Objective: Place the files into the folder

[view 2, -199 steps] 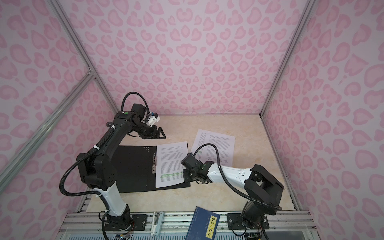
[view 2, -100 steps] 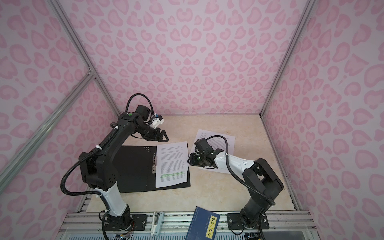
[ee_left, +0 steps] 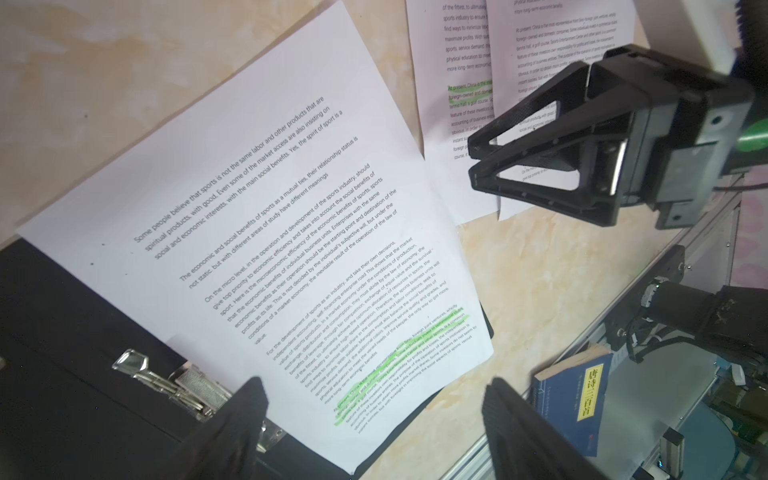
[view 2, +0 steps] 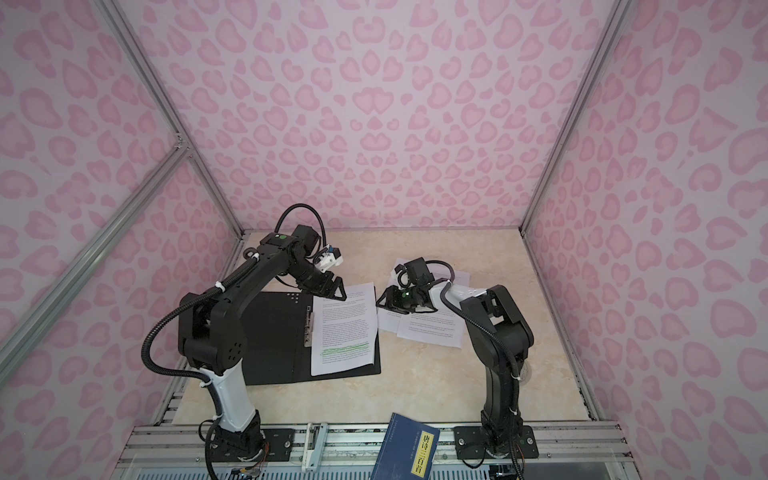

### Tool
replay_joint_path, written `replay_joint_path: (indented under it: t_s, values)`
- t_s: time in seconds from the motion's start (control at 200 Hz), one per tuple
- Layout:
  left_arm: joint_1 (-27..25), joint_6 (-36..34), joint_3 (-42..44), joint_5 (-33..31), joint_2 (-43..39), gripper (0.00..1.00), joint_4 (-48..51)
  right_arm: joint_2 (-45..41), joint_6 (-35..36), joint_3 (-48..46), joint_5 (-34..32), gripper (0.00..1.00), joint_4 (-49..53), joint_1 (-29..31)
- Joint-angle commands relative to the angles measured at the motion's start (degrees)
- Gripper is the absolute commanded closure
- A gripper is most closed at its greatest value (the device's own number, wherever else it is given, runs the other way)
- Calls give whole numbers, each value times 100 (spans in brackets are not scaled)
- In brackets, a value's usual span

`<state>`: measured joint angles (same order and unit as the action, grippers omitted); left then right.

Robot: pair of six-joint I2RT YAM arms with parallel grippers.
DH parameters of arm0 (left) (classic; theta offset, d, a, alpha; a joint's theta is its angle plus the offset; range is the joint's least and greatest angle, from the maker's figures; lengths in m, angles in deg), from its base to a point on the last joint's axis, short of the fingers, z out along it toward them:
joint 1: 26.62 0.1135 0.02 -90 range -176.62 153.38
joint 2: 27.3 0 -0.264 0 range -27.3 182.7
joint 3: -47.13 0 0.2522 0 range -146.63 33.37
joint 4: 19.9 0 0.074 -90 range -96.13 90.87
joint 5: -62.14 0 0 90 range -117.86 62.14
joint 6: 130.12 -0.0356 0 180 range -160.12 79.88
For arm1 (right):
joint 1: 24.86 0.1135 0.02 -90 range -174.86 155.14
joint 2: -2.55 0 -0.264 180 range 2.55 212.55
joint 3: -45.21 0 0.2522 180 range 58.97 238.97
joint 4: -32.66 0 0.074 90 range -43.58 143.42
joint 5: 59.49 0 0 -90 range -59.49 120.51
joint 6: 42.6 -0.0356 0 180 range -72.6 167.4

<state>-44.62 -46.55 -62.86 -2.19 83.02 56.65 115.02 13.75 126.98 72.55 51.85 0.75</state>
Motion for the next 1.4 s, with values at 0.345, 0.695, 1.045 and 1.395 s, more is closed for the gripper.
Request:
replay_joint_path:
  t_s: [0.345,0.695,1.045,1.395]
  values:
    - [-177,98,-194,-171,764,16,-139,452,359,153,652,54,91,11]
    - [-178,157,-289,-222,1067,16,-111,574,551,261,866,54,363,57]
    - [-173,187,-362,-217,1254,16,-73,707,570,378,1151,54,372,117]
    - [-176,204,-423,-212,1343,16,-50,707,504,449,1548,54,276,111]
